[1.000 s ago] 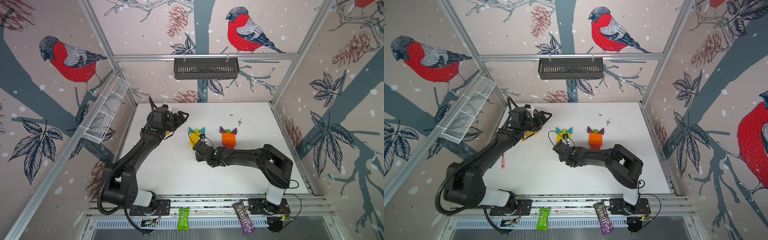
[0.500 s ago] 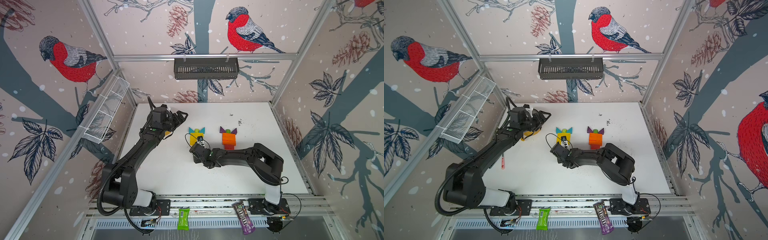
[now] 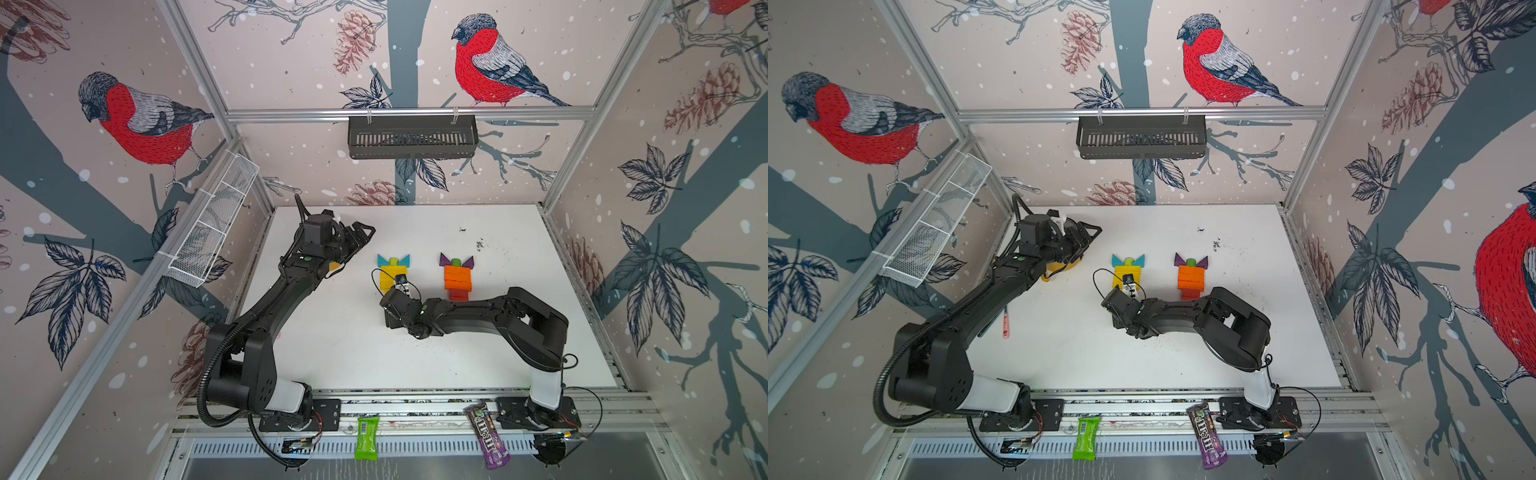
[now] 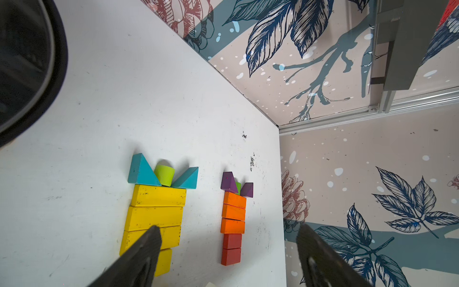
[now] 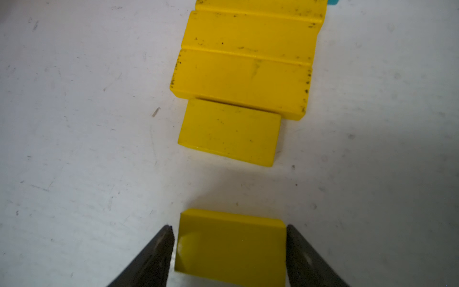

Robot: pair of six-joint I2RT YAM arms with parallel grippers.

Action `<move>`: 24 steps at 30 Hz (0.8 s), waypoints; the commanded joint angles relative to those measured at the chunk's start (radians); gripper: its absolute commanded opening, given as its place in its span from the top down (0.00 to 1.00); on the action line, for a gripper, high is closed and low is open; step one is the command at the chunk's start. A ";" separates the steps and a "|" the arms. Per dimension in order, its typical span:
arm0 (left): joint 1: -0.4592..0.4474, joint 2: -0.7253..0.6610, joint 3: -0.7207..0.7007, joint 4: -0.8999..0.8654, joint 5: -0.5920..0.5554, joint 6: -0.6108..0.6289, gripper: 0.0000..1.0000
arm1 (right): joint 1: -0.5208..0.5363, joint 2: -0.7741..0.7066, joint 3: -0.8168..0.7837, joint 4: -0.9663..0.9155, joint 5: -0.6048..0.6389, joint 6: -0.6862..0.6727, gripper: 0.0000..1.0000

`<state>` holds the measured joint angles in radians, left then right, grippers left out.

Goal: Assemble a carrot with building blocks
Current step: Assemble the building block at the center of the board.

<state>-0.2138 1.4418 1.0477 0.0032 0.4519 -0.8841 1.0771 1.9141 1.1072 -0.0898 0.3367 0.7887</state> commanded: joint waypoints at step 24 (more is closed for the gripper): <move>-0.090 0.097 0.045 0.000 0.076 0.032 0.13 | -0.085 -0.296 -0.258 0.072 -0.169 -0.406 0.56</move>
<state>-0.3038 1.5375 1.0893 -0.0082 0.5091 -0.8642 0.9859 1.6173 0.8490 -0.0444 0.2047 0.4427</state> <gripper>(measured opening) 0.866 0.439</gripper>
